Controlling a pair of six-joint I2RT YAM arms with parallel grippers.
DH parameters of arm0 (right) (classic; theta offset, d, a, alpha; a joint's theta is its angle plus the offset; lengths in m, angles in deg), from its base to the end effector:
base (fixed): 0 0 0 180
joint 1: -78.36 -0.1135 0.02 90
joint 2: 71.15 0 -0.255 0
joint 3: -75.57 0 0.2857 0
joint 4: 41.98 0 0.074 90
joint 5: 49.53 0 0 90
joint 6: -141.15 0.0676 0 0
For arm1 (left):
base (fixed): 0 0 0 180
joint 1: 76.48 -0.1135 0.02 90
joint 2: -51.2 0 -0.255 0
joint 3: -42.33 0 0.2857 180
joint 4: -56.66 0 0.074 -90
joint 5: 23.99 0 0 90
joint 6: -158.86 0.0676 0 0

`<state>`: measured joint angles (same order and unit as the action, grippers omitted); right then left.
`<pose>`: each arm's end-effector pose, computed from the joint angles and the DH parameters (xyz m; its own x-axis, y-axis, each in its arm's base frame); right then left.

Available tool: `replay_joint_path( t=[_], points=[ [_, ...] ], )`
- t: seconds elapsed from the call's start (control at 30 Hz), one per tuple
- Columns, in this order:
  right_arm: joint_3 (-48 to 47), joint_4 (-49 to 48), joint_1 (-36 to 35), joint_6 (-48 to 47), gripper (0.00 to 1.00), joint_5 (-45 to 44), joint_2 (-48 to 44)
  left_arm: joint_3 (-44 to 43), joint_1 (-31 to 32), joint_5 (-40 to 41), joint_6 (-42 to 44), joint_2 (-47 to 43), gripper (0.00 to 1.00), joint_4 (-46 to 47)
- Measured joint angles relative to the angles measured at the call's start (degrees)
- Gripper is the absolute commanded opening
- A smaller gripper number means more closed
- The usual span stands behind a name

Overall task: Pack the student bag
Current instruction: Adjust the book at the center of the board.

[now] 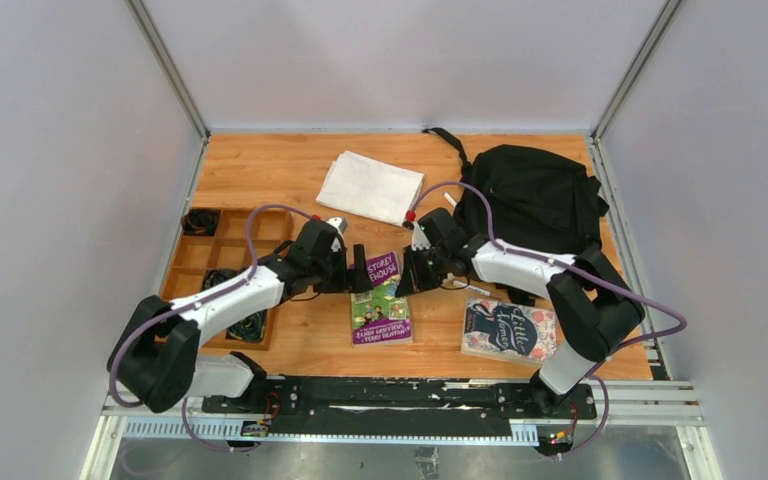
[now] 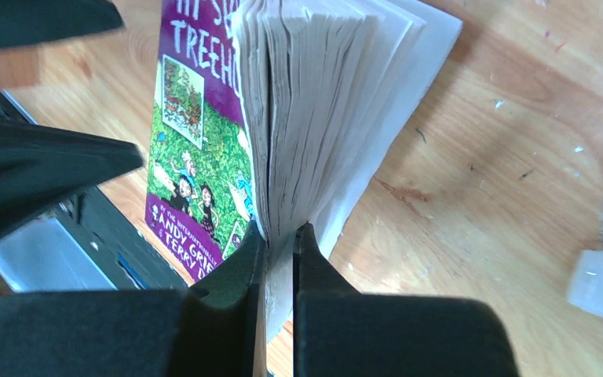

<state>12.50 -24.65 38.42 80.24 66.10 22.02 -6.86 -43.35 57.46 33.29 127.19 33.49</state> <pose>0.2669 0.2616 0.1254 -0.8839 -0.1684 -0.4363 -0.4273 0.6698 0.6073 0.2490 -0.1745 0.1242 -0.8825 -0.1109 -0.4570 0.1318 0.8745 -0.4667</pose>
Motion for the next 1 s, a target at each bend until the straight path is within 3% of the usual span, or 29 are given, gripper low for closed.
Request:
replay_joint_path(
  t=[0.1, 0.37, 0.47, 0.5, 0.53, 0.77, 1.0],
  points=[
    [-4.46, 6.78, 0.11, -6.47, 0.0, -0.13, -0.28, -2.05, -0.28, 0.76, 3.34, -4.42, 1.0, -3.72],
    [-15.96, 23.43, -0.37, -22.21, 0.02, -2.49, -0.26, -6.95, -0.52, 1.53, 5.9, -9.35, 1.0, -11.39],
    [-17.05, 26.49, -0.59, -25.77, 0.55, -5.88, -0.39, -6.58, -1.22, 1.51, 6.58, -11.08, 1.0, -12.83],
    [-17.42, 27.34, -0.59, -26.12, 0.81, -7.72, -0.39, -6.01, -1.99, 1.44, 6.43, -11.76, 1.0, -12.57],
    [-18.08, 28.22, -0.66, -26.21, 0.95, -9.86, -0.31, -5.22, -3.21, 1.09, 6.25, -12.24, 1.0, -12.07],
    [-20.7, 27.65, -0.7, -21.2, 0.98, -18.34, -2.86, -5.4, -7.48, -2.08, 5.51, -3.58, 1.0, -8.98],
    [-1.18, 21.27, -1.86, -1.2, 0.89, -19.63, -22.88, -12.63, -7.45, -7.56, 5.2, 9.35, 0.97, -4.02]
  ],
)
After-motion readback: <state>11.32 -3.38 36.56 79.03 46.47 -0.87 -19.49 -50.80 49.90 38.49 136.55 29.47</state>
